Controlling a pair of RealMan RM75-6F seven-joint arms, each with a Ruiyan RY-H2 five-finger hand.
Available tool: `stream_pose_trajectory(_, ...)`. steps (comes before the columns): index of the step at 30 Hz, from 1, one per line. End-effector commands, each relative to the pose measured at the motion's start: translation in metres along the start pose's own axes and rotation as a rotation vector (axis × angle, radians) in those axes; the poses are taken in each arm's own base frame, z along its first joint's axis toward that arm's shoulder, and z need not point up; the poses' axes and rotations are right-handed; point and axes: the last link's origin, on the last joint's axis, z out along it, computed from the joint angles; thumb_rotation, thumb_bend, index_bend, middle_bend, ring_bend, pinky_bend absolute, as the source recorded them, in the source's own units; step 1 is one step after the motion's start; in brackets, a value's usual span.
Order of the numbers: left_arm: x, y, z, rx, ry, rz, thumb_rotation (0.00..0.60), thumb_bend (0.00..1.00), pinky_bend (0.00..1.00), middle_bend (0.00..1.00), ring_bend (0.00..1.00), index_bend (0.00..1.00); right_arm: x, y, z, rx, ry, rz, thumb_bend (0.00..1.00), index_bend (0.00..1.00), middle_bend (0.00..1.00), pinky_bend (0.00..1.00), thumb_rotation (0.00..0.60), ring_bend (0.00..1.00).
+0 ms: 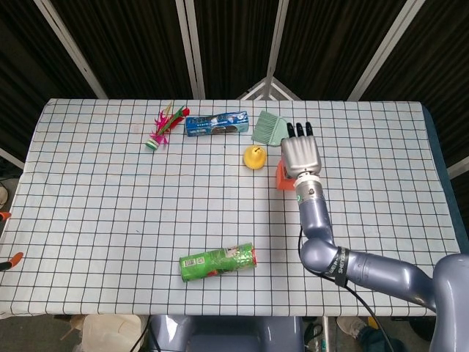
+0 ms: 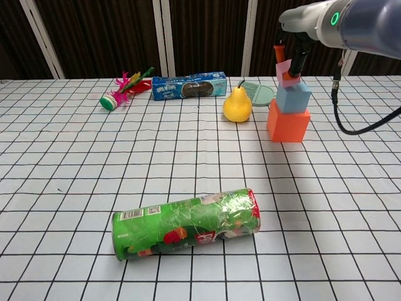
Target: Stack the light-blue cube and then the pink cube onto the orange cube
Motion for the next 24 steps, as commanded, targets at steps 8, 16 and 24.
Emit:
stream_pose_trajectory(8, 0.001, -0.004, 0.000, 0.030, 0.012, 0.004, 0.600, 0.21, 0.02, 0.01, 0.00, 0.22, 0.019, 0.013, 0.003, 0.016, 0.004, -0.061, 0.36, 0.49, 0.09, 0.00, 0.600, 0.06)
stream_pose_trajectory(16, 0.000, 0.000, -0.001, 0.043, 0.027, 0.004, 0.600, 0.21, 0.02, 0.01, 0.00, 0.22, 0.024, 0.016, 0.003, 0.025, -0.020, -0.104, 0.36, 0.50, 0.09, 0.00, 0.600, 0.06)
stream_pose_trajectory(24, -0.005, 0.005, -0.001, 0.031, 0.012, 0.028, 0.600, 0.21, 0.02, 0.01, 0.00, 0.22, 0.013, 0.015, 0.002, 0.007, -0.072, -0.095, 0.37, 0.50, 0.09, 0.00, 0.600, 0.06)
